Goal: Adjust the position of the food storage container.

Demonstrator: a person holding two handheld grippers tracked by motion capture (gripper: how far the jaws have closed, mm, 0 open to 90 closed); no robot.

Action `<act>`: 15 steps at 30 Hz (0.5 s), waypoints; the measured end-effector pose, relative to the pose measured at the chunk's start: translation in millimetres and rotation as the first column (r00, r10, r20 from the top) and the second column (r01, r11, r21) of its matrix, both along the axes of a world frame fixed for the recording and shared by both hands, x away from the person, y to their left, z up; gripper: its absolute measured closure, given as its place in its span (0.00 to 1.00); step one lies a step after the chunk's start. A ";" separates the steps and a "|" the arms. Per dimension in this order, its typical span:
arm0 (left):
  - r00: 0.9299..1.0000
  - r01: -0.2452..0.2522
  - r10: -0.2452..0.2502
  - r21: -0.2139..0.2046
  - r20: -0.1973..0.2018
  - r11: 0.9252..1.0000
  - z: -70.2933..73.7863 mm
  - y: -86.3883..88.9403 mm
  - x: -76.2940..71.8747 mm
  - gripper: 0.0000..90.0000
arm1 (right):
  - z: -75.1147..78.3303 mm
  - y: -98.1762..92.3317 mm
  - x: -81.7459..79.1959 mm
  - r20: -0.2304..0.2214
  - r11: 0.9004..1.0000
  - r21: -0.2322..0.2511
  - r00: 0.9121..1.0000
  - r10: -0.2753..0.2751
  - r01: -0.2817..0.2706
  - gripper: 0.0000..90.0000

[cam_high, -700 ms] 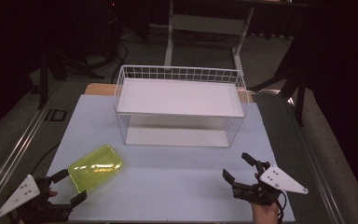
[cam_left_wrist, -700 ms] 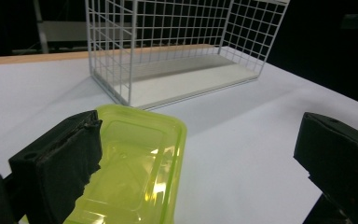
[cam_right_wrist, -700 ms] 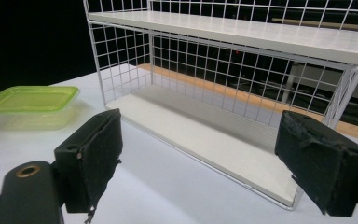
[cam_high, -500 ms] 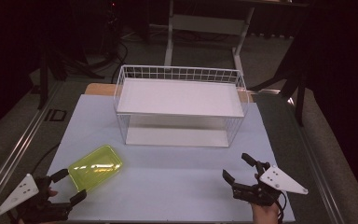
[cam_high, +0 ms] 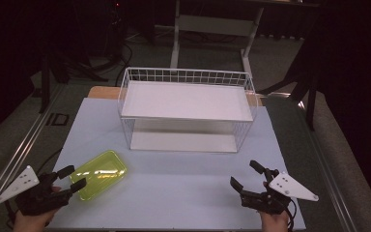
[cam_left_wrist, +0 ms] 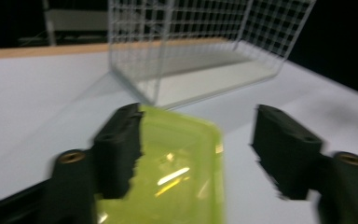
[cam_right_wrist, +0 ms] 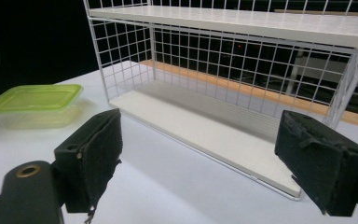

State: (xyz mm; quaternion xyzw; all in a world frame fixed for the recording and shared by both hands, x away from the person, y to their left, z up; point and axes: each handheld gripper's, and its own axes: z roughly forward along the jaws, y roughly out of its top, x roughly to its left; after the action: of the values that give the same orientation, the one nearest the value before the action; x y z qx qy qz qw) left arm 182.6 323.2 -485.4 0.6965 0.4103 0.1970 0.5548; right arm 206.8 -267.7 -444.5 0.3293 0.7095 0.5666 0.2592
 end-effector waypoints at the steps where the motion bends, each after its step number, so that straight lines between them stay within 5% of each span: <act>1: 1.000 -0.009 0.009 0.008 -0.006 1.000 -1.5 2.4 2.8 0.48 | -0.2 -0.3 -0.4 0.000 1.000 0.001 1.000 -0.003 0.003 0.17; 3: 1.000 -0.023 0.024 0.030 -0.018 0.999 -4.3 6.2 8.5 0.53 | -0.4 -0.5 -0.5 -0.003 1.000 0.003 1.000 -0.004 0.004 0.17; 5: 0.998 -0.032 0.035 0.057 -0.048 0.998 -6.8 9.8 19.8 0.75 | -0.8 -0.3 -0.6 -0.005 1.000 0.001 1.000 -0.004 0.004 0.17; 6: 0.998 -0.033 0.039 0.091 -0.055 0.995 -6.2 9.3 24.1 0.81 | -1.0 0.1 -0.6 -0.005 1.000 0.001 1.000 -0.003 0.003 0.17; 9: 0.995 -0.048 0.057 0.107 -0.083 0.993 -5.5 8.4 33.4 0.97 | -1.8 1.1 0.2 -0.006 1.000 -0.002 1.000 0.001 -0.001 0.17; 11: 0.992 -0.054 0.065 0.098 -0.111 0.994 -5.1 5.8 41.8 1.00 | -2.4 1.7 0.9 -0.012 1.000 -0.004 1.000 0.002 -0.002 0.17; 15: 0.983 -0.058 0.084 0.156 -0.165 0.986 -3.7 -1.2 60.4 1.00 | -3.3 1.5 0.7 -0.016 1.000 -0.004 1.000 0.006 -0.006 0.17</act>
State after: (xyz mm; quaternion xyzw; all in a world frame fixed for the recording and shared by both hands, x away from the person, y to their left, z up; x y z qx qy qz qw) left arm 243.0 322.0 -489.1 0.7356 0.4651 0.1865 0.4559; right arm 207.5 -266.2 -447.8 0.3310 0.7135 0.5635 0.2525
